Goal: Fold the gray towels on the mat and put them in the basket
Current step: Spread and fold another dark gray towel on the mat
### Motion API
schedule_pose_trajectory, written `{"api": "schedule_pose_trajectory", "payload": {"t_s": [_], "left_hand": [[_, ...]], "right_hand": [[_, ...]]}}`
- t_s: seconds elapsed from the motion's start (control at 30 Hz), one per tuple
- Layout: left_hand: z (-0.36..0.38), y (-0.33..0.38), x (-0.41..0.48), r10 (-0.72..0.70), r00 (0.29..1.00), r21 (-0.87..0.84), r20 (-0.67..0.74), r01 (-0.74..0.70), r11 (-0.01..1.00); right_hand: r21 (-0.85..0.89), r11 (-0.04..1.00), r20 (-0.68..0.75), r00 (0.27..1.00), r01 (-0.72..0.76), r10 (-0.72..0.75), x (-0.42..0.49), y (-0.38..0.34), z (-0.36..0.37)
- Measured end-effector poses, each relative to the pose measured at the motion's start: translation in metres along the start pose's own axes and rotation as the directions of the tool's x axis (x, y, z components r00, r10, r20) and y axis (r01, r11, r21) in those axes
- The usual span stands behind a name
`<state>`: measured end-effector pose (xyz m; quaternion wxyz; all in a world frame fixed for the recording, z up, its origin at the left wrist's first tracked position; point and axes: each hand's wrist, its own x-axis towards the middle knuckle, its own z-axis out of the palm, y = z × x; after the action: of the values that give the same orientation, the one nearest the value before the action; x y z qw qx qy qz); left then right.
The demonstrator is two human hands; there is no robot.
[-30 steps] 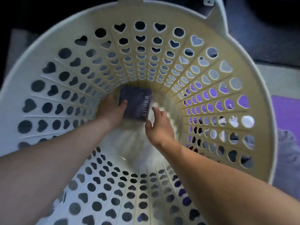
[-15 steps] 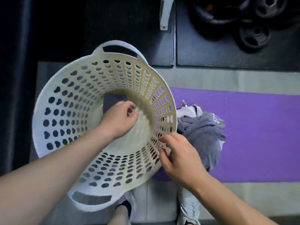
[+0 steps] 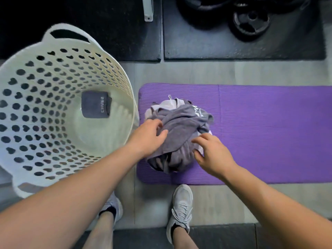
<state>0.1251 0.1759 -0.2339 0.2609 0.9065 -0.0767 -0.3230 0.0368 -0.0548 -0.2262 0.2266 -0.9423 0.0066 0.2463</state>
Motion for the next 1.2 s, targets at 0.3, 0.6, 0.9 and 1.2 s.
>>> {"api": "schedule_pose_trajectory", "payload": {"t_s": [0.3,0.6,0.9,1.2], "left_hand": [[0.073,-0.023,0.023,-0.196,0.977,-0.162,-0.081,0.181,0.97],[0.082,-0.035,0.037,-0.146,0.974,-0.275,-0.17,0.096,0.957],[0.061,0.005,-0.002,0.018,0.991,-0.339,-0.131,-0.062,0.939],[0.01,0.087,-0.012,0.132,0.991,-0.629,-0.01,-0.109,0.77]], "right_hand": [[0.005,0.993,-0.041,0.992,0.121,-0.121,0.067,0.033,0.016],[0.041,0.99,0.02,0.991,0.133,-0.133,0.093,0.024,0.033],[0.145,0.984,-0.069,0.993,0.107,-0.098,0.057,0.025,0.005],[0.58,0.814,-0.083,0.992,-0.03,0.096,-0.018,0.019,-0.09]]}}
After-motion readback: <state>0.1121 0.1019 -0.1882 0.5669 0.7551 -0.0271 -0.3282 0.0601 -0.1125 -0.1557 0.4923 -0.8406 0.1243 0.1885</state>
